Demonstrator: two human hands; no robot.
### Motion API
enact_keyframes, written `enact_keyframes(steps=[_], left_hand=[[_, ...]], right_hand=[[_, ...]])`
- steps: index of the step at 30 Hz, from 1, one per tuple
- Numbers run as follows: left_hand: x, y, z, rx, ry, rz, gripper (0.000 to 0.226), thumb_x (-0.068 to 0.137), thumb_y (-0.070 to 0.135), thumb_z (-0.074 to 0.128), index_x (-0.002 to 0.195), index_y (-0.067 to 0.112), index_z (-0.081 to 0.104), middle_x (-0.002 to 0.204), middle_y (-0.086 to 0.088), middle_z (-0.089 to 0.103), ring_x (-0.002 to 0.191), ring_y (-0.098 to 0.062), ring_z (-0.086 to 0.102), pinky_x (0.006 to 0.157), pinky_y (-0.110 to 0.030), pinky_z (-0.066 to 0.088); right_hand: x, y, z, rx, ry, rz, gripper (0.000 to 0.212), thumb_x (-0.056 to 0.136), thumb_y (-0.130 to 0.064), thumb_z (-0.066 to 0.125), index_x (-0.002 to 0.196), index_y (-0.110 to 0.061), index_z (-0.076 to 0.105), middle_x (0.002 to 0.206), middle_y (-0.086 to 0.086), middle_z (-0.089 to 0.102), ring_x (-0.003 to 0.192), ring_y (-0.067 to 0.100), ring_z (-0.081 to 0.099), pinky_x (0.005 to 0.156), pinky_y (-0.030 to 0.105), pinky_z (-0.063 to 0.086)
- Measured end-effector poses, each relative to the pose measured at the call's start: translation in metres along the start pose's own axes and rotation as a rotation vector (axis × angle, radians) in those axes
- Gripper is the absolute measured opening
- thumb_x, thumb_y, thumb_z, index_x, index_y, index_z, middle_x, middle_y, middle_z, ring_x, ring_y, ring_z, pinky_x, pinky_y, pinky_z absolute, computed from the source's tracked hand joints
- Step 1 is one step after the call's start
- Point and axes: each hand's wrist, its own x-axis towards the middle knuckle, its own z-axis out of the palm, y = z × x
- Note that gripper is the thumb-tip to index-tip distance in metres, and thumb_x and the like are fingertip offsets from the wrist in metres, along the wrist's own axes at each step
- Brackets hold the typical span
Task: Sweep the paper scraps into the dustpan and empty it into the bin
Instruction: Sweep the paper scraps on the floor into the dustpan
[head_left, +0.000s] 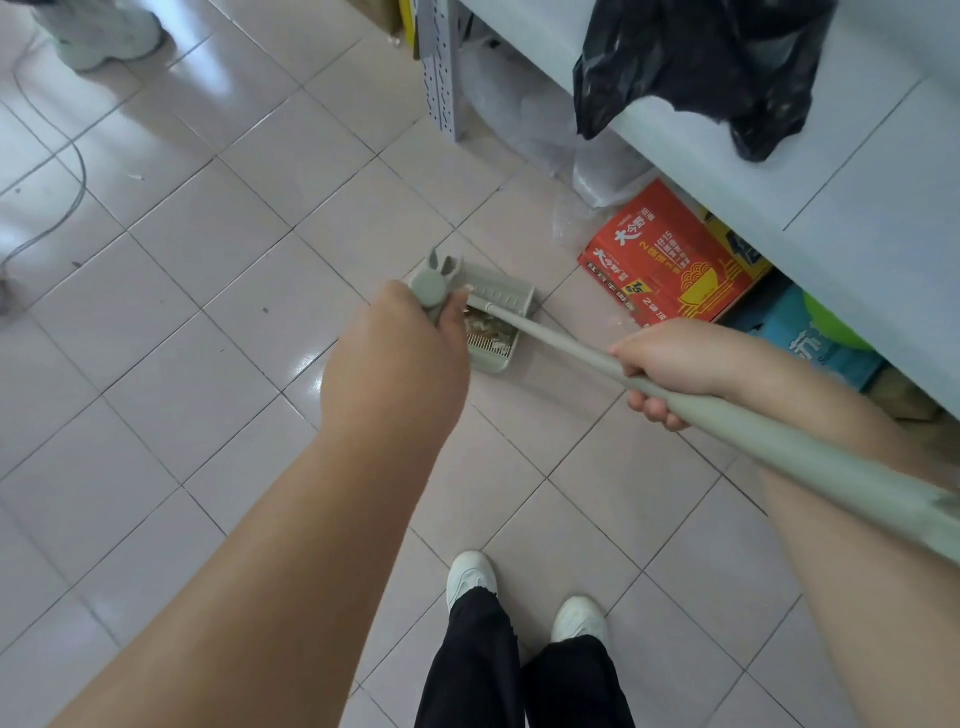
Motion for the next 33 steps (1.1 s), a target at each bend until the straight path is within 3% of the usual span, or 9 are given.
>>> enact_keyframes(steps=[3,7,12,20,27,33], left_hand=[[-0.015,-0.012,-0.007,-0.005,0.022,0.011,0.039,0.094,0.049,0.034,0.081,0.013,0.039,0.063,0.005,0.038,0.066,-0.028,0.04,0.057,-0.032,0.028],[-0.041,-0.028,-0.016,-0.005,0.044,0.004,0.041,0.092,0.051,0.033,0.066,0.02,0.033,0.064,0.002,0.046,0.054,-0.015,0.041,0.045,-0.03,0.023],[-0.063,-0.049,-0.016,0.015,0.023,-0.06,0.04,0.092,0.051,0.033,0.076,0.015,0.042,0.064,0.001,0.051,0.055,-0.012,0.043,0.044,-0.028,0.026],[-0.088,-0.059,-0.01,0.028,-0.026,-0.108,0.039,0.091,0.05,0.033,0.066,0.021,0.03,0.06,0.001,0.05,0.053,-0.014,0.045,0.044,-0.029,0.028],[-0.094,-0.063,-0.008,0.027,-0.041,-0.149,0.039,0.092,0.05,0.031,0.071,0.018,0.032,0.062,0.002,0.049,0.052,-0.014,0.042,0.044,-0.028,0.027],[-0.092,-0.063,-0.008,0.035,-0.059,-0.147,0.04,0.092,0.05,0.031,0.08,0.013,0.04,0.063,0.002,0.049,0.053,-0.016,0.043,0.046,-0.03,0.028]], right_hand=[[-0.019,0.02,0.003,0.066,0.014,-0.043,0.044,0.086,-0.007,0.033,0.123,-0.01,0.055,0.061,0.011,0.048,0.026,0.011,0.039,0.033,0.014,0.036],[-0.033,0.04,0.008,0.168,0.044,-0.069,0.041,0.087,-0.007,0.034,0.121,-0.01,0.056,0.061,0.012,0.048,0.025,0.011,0.039,0.033,0.015,0.035],[-0.018,0.054,0.026,0.248,0.08,-0.063,0.042,0.088,-0.006,0.033,0.121,-0.011,0.057,0.061,0.011,0.046,0.025,0.01,0.038,0.034,0.015,0.036],[-0.001,0.055,0.067,0.199,0.011,0.021,0.017,0.091,-0.012,0.034,0.096,-0.013,0.05,0.06,0.011,0.046,0.022,0.01,0.037,0.033,0.011,0.035],[-0.016,0.052,0.092,0.152,-0.029,0.033,0.021,0.09,-0.011,0.033,0.074,-0.016,0.046,0.06,0.01,0.046,0.04,0.017,0.038,0.04,0.013,0.035],[-0.006,0.03,0.083,0.113,0.071,-0.051,0.018,0.092,-0.013,0.035,0.091,-0.013,0.052,0.06,0.01,0.048,0.042,0.019,0.043,0.043,0.019,0.04]])
